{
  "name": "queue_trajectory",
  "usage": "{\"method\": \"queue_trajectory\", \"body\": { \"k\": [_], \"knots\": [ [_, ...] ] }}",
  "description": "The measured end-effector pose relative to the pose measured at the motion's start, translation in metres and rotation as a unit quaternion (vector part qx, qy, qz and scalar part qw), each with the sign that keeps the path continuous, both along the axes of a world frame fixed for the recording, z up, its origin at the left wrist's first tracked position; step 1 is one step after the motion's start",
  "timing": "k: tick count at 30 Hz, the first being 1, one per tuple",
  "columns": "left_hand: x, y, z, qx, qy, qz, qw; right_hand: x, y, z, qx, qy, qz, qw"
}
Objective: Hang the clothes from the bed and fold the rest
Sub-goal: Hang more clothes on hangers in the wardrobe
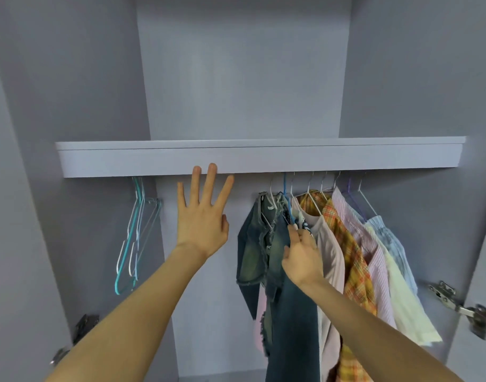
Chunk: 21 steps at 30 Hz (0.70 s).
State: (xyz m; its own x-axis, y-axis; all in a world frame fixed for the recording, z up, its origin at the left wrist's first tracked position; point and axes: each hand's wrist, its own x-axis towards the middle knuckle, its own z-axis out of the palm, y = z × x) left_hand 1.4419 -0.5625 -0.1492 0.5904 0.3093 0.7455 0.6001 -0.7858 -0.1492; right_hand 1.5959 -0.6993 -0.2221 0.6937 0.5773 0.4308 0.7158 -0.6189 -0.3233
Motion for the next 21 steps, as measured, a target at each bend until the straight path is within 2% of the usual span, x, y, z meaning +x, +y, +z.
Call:
{"method": "queue_trajectory", "body": {
  "k": [6,11,17,21],
  "knots": [
    [-0.039,-0.046,-0.035,-0.139,-0.043,-0.057,0.988,-0.055,-0.054,0.013,0.122,0.023,0.121,0.985],
    [-0.077,-0.087,-0.079,-0.248,-0.053,-0.040,0.967,-0.092,-0.081,-0.005,0.103,0.069,0.217,0.968],
    [-0.161,-0.163,-0.160,-0.358,-0.089,0.108,0.923,-0.146,-0.105,-0.068,0.041,0.199,0.353,0.913],
    [-0.236,-0.252,-0.207,-0.404,-0.159,0.246,0.867,-0.199,-0.135,-0.111,-0.039,0.245,0.453,0.856]
  ]
}}
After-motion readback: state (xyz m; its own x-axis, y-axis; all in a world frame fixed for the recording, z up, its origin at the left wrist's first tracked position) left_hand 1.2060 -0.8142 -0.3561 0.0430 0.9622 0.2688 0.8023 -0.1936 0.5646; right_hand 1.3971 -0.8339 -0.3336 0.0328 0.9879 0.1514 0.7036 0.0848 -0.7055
